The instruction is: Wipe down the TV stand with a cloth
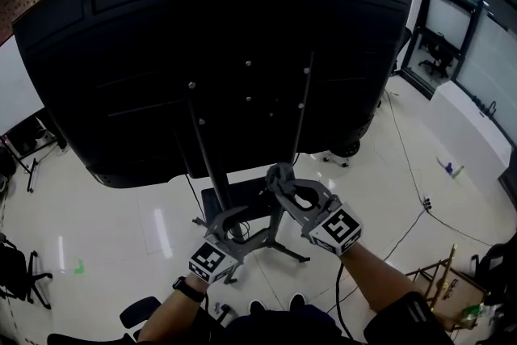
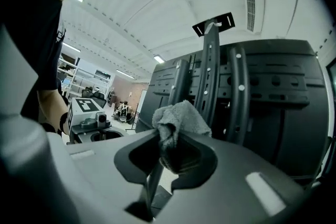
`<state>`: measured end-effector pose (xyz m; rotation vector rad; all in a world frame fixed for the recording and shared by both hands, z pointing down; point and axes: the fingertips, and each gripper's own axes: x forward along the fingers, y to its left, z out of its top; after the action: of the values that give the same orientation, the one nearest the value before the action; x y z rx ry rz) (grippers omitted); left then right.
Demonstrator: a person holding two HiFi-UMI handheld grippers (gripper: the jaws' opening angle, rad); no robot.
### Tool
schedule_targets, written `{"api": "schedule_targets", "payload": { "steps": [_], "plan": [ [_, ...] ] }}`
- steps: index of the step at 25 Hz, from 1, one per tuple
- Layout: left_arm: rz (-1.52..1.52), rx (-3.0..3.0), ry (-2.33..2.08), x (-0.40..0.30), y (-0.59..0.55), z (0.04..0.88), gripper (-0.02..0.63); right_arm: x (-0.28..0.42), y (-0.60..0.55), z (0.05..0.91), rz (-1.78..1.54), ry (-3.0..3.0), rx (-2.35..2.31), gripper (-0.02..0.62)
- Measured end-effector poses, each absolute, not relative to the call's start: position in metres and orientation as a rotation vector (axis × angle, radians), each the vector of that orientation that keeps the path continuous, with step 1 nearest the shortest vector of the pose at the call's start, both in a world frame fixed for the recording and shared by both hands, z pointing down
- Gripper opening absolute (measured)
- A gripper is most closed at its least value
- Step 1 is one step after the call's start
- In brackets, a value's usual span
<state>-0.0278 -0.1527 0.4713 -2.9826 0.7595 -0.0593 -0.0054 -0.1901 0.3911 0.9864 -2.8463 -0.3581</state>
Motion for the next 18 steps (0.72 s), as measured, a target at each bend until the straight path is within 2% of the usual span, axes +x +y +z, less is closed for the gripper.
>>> {"api": "schedule_targets", "payload": {
  "steps": [9,18],
  "plan": [
    [-0.008,-2.849,0.71,0.013,-0.177,0.38,0.285,0.045,-0.209,0.318,-0.544,-2.768,0.907,0.049],
    [-0.005,-2.772,0.673,0.06,-0.209,0.276,0.287,0.064,-0.244,0.215,-0.694,-2.798,0.821,0.049]
  ]
}}
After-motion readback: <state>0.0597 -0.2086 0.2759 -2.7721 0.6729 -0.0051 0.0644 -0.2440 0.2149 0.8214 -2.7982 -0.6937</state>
